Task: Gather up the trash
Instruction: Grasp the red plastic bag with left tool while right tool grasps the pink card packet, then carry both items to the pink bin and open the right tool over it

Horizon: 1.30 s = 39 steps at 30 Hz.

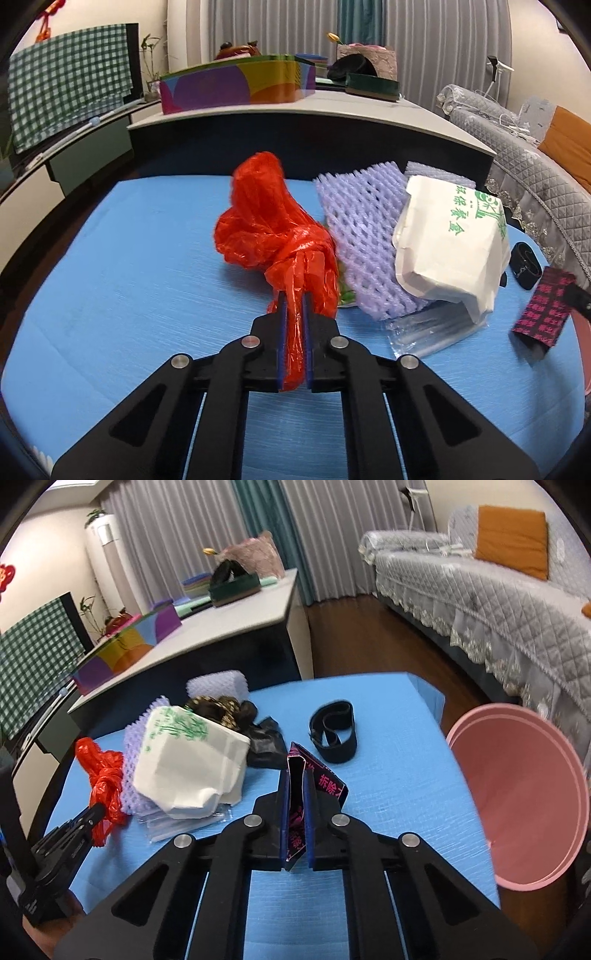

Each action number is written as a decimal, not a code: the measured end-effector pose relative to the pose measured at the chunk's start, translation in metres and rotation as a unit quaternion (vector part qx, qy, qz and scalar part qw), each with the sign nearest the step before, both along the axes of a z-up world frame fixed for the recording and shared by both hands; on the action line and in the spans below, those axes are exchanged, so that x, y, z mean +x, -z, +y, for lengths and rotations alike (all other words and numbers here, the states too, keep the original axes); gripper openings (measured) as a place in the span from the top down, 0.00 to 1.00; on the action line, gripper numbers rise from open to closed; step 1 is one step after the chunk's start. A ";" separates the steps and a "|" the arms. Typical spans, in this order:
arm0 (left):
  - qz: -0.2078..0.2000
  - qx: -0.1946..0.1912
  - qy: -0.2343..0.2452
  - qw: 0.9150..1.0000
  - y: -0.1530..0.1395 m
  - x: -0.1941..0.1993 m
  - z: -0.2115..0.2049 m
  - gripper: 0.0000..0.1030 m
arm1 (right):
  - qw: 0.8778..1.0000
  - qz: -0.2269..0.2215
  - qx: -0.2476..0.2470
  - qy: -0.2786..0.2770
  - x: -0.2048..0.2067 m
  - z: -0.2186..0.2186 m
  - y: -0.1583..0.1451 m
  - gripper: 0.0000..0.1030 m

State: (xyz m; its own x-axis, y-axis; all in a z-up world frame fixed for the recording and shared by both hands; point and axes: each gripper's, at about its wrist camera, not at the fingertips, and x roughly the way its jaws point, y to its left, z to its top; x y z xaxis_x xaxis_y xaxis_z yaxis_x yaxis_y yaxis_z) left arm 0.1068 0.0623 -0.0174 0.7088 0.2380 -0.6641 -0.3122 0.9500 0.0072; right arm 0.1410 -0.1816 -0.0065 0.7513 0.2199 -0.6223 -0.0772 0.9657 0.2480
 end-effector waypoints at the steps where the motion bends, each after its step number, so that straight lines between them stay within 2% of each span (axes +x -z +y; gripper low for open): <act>1: -0.002 0.001 -0.001 1.000 -0.001 -0.001 0.001 0.94 | 1.000 -0.005 -0.003 -0.001 -0.003 0.000 -0.003 0.93; 15: -0.036 0.007 0.011 0.999 -0.029 -0.040 -0.010 0.94 | 0.998 -0.054 -0.034 0.024 -0.056 -0.020 -0.034 0.93; 30: -0.070 0.020 0.080 0.994 -0.053 -0.067 -0.059 0.95 | 0.992 -0.081 -0.040 0.082 -0.086 -0.073 -0.058 0.93; 39: -0.074 0.018 0.127 0.989 -0.056 -0.069 -0.092 0.94 | 0.988 -0.088 -0.051 0.113 -0.093 -0.101 -0.063 0.93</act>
State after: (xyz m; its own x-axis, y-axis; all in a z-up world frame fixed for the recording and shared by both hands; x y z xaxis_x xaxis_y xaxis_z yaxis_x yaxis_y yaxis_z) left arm 0.0373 -0.0301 0.0387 0.8375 0.0619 -0.5429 -0.0643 0.9978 0.0145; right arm 0.0480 -0.2828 0.0564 0.8725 -0.0232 -0.4881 0.1107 0.9823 0.1511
